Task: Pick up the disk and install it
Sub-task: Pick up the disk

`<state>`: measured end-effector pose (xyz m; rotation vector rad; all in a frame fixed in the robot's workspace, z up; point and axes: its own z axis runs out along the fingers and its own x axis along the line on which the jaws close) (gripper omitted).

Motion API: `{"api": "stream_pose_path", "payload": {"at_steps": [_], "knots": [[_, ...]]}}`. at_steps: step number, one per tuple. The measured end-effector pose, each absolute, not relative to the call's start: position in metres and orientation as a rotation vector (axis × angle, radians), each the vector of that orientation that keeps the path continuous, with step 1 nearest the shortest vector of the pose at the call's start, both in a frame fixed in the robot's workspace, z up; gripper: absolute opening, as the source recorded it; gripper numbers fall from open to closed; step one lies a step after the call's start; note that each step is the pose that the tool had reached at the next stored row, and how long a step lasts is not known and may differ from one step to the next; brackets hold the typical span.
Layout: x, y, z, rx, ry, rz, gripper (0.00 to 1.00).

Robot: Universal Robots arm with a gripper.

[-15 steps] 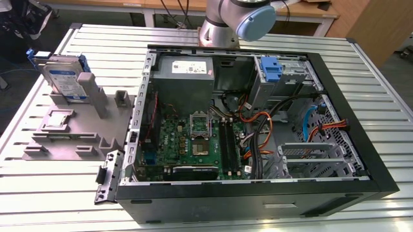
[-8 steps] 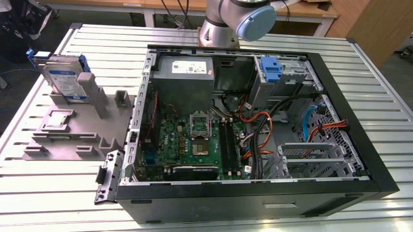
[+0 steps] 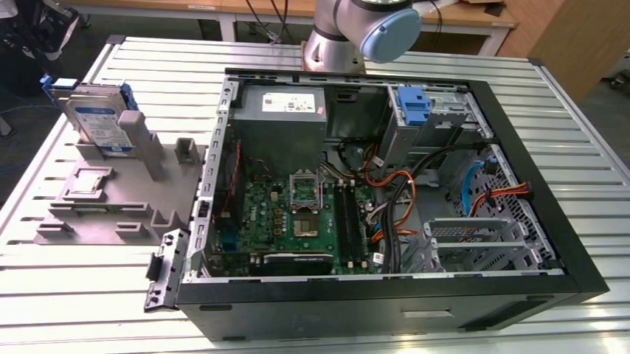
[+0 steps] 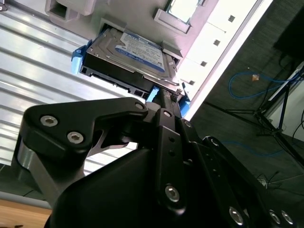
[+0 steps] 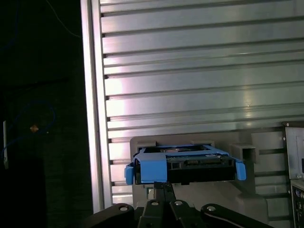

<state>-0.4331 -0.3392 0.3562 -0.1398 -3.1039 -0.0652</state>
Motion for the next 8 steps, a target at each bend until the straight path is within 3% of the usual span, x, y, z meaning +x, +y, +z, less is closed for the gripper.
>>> {"api": "stream_pose_path", "payload": {"at_steps": [8], "knots": [[-0.4330, -0.3391, 0.3561, -0.009, -3.105, -0.063, 0.10]]}}
